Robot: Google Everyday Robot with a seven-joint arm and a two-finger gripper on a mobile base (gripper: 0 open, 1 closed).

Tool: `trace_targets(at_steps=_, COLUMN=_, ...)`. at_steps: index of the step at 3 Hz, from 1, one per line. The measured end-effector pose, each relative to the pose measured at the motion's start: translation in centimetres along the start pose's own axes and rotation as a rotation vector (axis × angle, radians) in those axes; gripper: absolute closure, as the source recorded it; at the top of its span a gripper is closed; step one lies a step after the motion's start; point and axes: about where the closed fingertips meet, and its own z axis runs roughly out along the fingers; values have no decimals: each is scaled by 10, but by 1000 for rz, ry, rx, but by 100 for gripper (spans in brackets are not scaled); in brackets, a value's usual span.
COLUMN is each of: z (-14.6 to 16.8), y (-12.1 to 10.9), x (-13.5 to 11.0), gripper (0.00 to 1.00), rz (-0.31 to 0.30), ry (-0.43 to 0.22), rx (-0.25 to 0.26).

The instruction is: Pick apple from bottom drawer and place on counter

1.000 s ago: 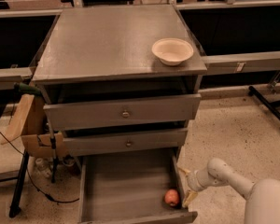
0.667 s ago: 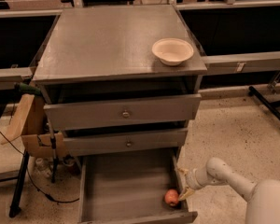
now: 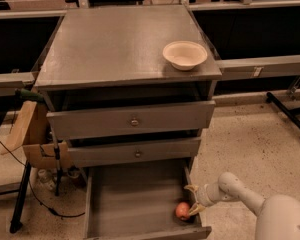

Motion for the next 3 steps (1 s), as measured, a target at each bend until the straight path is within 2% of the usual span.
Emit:
trace_targets(at_steps=1, z=3, y=3, x=6, gripper=21, rz=16, ry=-1, rx=-12)
trace_targets(at_steps=3, z=5, y=10, x=3, gripper=23, rz=16, ry=8, rx=-32)
